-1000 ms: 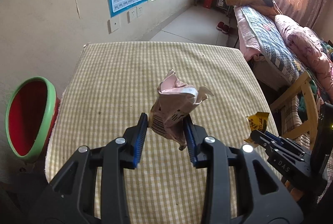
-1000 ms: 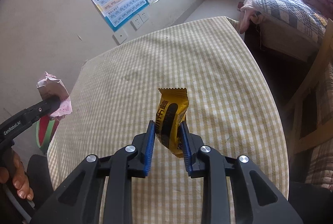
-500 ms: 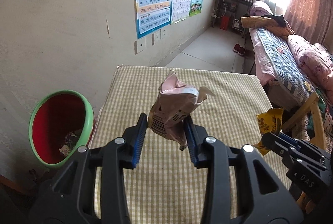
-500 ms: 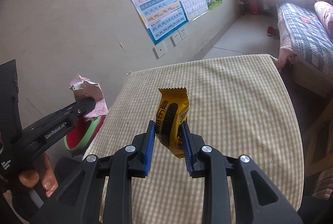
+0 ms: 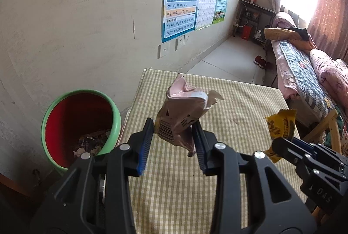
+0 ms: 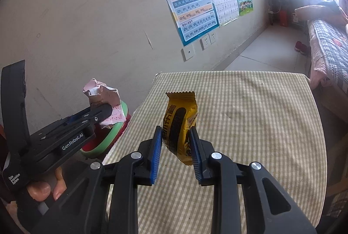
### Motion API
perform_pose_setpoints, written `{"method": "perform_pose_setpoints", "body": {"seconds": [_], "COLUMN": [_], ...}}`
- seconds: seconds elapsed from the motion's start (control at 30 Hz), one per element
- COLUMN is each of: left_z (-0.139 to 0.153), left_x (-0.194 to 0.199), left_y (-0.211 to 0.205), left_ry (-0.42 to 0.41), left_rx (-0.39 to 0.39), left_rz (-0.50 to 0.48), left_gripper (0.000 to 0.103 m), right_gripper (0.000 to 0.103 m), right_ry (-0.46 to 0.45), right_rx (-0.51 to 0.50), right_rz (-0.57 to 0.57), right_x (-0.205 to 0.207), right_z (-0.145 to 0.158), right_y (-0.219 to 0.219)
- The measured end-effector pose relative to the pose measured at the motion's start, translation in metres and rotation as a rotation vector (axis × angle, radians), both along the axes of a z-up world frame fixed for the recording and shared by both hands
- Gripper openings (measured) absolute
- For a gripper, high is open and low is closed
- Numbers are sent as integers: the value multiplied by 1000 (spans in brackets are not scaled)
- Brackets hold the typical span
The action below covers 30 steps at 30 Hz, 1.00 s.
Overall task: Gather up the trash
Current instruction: 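Carry the yellow bag over the bucket with the right tool while the left tool carries the pink wrapper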
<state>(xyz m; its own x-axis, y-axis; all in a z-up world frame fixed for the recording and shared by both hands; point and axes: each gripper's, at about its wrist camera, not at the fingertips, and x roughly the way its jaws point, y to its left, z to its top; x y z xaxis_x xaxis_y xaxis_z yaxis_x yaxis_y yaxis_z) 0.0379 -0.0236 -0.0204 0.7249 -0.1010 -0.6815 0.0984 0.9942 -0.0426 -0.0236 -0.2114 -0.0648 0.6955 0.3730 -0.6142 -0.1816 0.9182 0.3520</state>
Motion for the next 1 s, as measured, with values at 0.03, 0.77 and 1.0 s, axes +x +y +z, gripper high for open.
{"method": "perform_pose_setpoints", "body": {"seconds": [0.03,0.77,1.0], "left_z": [0,-8,-15], "left_x": [0,5,11], "left_y": [3,91,136], "left_ry": [-1,2,24], "left_rx": [-4,-10,-4], "left_rz": [4,203,302], "left_gripper": [35,36,36], "right_gripper": [27,27,27], "right_ry": [-2,27,14], "right_rx": [-2,-46,-37], "right_rz": [4,152,219], "right_x": [0,27,51], "right_z": [0,-5,4], "right_y": [3,77,114]}}
